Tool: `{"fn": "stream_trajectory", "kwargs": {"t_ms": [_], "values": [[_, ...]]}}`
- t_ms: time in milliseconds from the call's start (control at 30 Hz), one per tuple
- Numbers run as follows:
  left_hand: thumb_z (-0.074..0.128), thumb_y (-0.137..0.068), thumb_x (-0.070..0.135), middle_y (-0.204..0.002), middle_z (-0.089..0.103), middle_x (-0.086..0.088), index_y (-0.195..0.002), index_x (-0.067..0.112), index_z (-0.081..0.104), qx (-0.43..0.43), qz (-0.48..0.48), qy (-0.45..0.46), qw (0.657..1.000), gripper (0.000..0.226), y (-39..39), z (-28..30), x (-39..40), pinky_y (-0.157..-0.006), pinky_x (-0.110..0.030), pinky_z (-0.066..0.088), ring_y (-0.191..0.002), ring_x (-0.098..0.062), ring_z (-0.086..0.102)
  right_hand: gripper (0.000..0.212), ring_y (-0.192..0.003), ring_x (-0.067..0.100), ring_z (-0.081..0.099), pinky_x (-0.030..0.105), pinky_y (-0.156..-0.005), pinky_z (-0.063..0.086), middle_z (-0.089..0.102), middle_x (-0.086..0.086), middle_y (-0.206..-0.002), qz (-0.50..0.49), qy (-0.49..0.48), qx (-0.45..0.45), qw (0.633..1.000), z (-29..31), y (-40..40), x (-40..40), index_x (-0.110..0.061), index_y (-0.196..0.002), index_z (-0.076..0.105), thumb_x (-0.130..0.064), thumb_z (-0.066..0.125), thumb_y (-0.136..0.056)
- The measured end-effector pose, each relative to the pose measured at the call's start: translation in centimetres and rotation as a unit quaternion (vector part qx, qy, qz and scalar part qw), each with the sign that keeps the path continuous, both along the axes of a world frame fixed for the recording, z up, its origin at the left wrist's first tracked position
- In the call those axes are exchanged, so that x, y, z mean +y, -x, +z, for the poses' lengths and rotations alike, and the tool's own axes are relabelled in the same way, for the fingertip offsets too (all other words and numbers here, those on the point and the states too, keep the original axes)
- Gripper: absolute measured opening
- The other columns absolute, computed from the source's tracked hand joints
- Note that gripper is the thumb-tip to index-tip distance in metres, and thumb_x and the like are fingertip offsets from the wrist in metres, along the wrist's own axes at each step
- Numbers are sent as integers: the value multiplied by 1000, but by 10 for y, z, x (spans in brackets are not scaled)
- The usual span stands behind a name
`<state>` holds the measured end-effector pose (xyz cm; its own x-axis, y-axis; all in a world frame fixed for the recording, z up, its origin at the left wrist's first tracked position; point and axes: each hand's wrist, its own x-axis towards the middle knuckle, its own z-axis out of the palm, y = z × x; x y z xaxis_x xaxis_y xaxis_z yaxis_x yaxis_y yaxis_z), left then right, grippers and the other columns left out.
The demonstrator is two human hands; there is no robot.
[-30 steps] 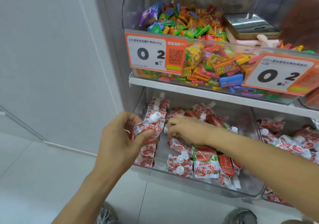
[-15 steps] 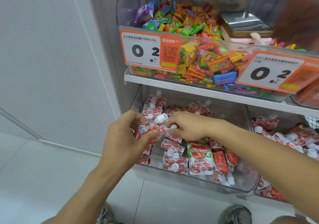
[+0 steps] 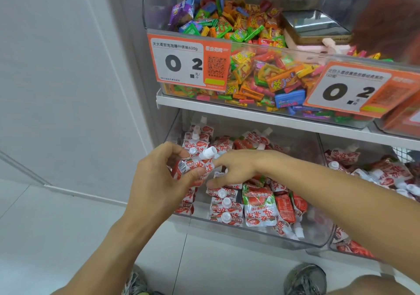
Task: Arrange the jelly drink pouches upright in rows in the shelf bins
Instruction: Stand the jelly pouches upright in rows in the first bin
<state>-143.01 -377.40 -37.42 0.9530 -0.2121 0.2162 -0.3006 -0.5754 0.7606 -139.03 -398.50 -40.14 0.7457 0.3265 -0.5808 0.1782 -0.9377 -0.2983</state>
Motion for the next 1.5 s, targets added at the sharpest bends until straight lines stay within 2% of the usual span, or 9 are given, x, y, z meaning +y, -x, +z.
{"fn": "stream_trajectory", "kwargs": {"t_ms": [100, 400, 667, 833, 1000, 1100, 1200, 1333, 1500], "values": [[85, -64, 42, -75, 63, 16, -84, 27, 61, 1, -3, 3, 1000, 35, 0, 1, -3, -55, -11, 44, -68, -1, 58, 23, -72, 2, 51, 22, -66, 39, 56, -19, -80, 30, 12, -10, 999, -2, 0, 11, -43, -87, 64, -60, 50, -94], [84, -61, 45, -76, 63, 17, -84, 25, 62, 0, -8, 16, 1000, 38, 0, 1, -7, -58, -6, 43, -72, 6, 58, 38, -54, 5, 37, 9, -46, 33, 40, -11, -66, 47, -21, 35, 998, 10, -2, 32, -33, -67, 37, -19, 46, -102], [85, -64, 42, -77, 63, 17, -85, 27, 61, -5, -9, 13, 1000, 35, -5, -4, -8, -57, -9, 44, -69, 3, 59, 38, -60, 5, 39, 19, -57, 32, 43, -11, -68, 26, -44, 71, 996, 1, 0, 25, -33, -66, 40, -20, 46, -101], [85, -67, 36, -79, 62, 20, -88, 28, 60, -10, -19, 22, 1000, 33, -4, -6, -15, -61, -4, 43, -79, 10, 57, 24, -103, 14, 68, 39, -97, 53, 71, -6, -114, -119, -183, 42, 975, -1, -3, -11, -21, -113, 69, -35, 59, -95], [84, -70, 28, -89, 64, 16, -93, 29, 61, -19, -18, 46, 999, 33, -12, -13, -32, -71, -10, 46, -83, 5, 58, 26, -103, 25, 70, 51, -95, 54, 70, 13, -116, -226, -242, 10, 944, 3, 3, -41, -7, -124, 60, -5, 53, -99], [84, -71, 23, -91, 65, 13, -93, 25, 61, -20, -15, 72, 997, 32, -18, -18, -47, -73, -13, 48, -85, 1, 60, 60, -103, 17, 66, 49, -98, 52, 65, 7, -119, -228, -342, 6, 912, 17, 10, -51, -17, -137, 48, 16, 57, -87], [84, -70, 19, -91, 66, 12, -92, 25, 62, -5, -27, 83, 996, 32, -23, -23, -61, -75, -21, 51, -85, -3, 61, 80, -122, 7, 59, 38, -102, 50, 57, -5, -137, -153, -359, -7, 921, 26, 21, -48, -31, -145, 40, -4, 79, -81], [76, -81, 23, -109, 61, 9, -114, 21, 59, 12, -66, 64, 996, 37, -23, -28, -74, -82, -15, 47, -98, -6, 59, 49, -100, -8, 61, 19, -90, 48, 66, -20, -111, -146, -250, -161, 944, 26, 21, -44, -34, -121, 58, -41, 81, -79], [66, -87, 22, -115, 54, 3, -124, 20, 50, 26, -85, -24, 996, 39, -16, -31, -63, -86, -25, 49, -98, -9, 57, 38, -97, 15, 65, 30, -83, 52, 67, -9, -106, -225, -160, -191, 942, 15, 11, -68, -31, -118, 59, -44, 74, -85]]}}
